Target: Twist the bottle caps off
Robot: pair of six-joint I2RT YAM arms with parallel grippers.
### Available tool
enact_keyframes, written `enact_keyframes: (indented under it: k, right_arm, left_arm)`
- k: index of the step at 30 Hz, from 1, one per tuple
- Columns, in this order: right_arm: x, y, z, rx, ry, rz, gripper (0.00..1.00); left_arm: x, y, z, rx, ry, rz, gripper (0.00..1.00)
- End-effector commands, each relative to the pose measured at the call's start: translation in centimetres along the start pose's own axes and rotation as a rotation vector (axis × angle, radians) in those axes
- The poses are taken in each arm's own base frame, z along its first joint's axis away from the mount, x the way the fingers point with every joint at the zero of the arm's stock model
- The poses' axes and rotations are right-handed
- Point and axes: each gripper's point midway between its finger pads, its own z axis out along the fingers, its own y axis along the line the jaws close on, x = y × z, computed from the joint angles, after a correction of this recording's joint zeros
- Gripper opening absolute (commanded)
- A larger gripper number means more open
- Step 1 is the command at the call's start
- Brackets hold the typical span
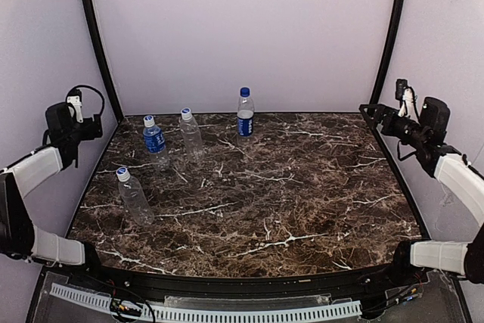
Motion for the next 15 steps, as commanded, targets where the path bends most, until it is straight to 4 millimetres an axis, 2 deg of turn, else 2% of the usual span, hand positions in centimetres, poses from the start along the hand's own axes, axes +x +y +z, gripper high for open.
enact_keyframes:
  k: [1,2,3,4,5,6,7,8,9,10,12,15]
  right_arm:
    - [-2.6,3.5,-0.7,-0.112,-0.028,-0.043,0.99]
    - [-2.8,4.1,-0.8,-0.133,-0.027,-0.050,0.98]
    - [-3.0,5.0,-0.9,-0.160,-0.027,-0.060,0.98]
    - [-3.0,5.7,-1.1,-0.182,-0.026,-0.070,0.99]
    - [-3.2,6.2,-1.2,-0.195,-0.028,-0.077,0.99]
    - [-3.0,7.4,-1.2,-0.226,-0.023,-0.087,0.99]
    - [-3.0,8.3,-1.3,-0.250,-0.022,-0.097,0.99]
    - [-2.9,8.9,-1.3,-0.268,-0.020,-0.102,0.99]
    - [-2.8,9.7,-1.3,-0.289,-0.018,-0.110,0.99]
    - [-2.7,10.4,-1.3,-0.306,-0.016,-0.115,0.99]
    - [-2.5,12.0,-1.1,-0.347,-0.008,-0.128,0.99]
    - [-2.2,14.4,-0.6,-0.407,0.007,-0.146,0.99]
  left_arm:
    - [-0.6,-1.2,-4.5,0.222,0.240,0.105,1.00]
    - [-1.2,-1.7,-6.2,0.278,0.286,0.133,1.00]
    - [-2.0,-3.2,-7.9,0.390,0.261,0.199,1.00]
    - [-1.9,-4.0,-10.1,0.467,0.308,0.217,1.00]
    - [-2.6,-5.6,-12.3,0.584,0.269,0.276,1.00]
    - [-1.8,-6.4,-14.8,0.666,0.327,0.282,1.00]
    - [-2.1,-7.7,-17.1,0.779,0.291,0.325,1.00]
    - [-1.1,-8.4,-19.4,0.853,0.344,0.317,0.96]
    - [-1.1,-9.3,-21.2,0.939,0.312,0.346,0.95]
    - [0.2,-9.8,-22.7,1.000,0.352,0.349,0.92]
    - [1.7,-10.7,-24.2,1.062,0.397,0.334,0.88]
    - [4.7,-12.1,-24.7,1.107,0.498,0.427,0.84]
